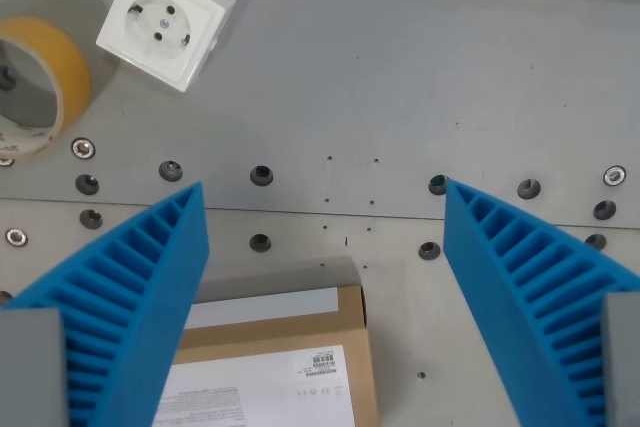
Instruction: Move above the white socket
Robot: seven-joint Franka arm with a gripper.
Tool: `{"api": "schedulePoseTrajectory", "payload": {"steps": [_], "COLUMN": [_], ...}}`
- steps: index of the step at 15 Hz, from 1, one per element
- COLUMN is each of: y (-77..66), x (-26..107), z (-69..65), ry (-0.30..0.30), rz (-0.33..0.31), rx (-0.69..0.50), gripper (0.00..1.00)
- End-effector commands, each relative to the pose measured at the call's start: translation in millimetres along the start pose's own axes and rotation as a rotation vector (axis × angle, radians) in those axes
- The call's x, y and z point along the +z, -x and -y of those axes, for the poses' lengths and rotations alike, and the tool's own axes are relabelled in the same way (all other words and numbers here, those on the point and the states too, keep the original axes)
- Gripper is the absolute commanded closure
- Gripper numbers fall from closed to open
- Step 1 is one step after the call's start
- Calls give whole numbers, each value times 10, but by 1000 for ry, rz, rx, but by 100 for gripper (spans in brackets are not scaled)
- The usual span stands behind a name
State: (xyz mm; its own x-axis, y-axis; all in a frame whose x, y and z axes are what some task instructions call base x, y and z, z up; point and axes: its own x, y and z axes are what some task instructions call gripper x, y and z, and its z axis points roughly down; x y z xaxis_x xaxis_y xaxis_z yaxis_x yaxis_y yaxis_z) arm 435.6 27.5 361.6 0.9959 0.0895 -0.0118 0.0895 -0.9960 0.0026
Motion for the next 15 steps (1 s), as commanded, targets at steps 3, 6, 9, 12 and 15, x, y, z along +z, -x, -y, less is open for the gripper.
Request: {"api": "schedulePoseTrajectory", "payload": {"steps": [3,6,9,12,15], "y": [4,3,-1,-7,-14], "x": [-26,-17,8,59,131], "z": [0,5,17,40,76], "ry": [0,1,2,3,5], "rz": [-6,-6,-9,-20,-40], "rx": [-3,-22,-61,-110,-168], "gripper": [0,0,0,0,0]}}
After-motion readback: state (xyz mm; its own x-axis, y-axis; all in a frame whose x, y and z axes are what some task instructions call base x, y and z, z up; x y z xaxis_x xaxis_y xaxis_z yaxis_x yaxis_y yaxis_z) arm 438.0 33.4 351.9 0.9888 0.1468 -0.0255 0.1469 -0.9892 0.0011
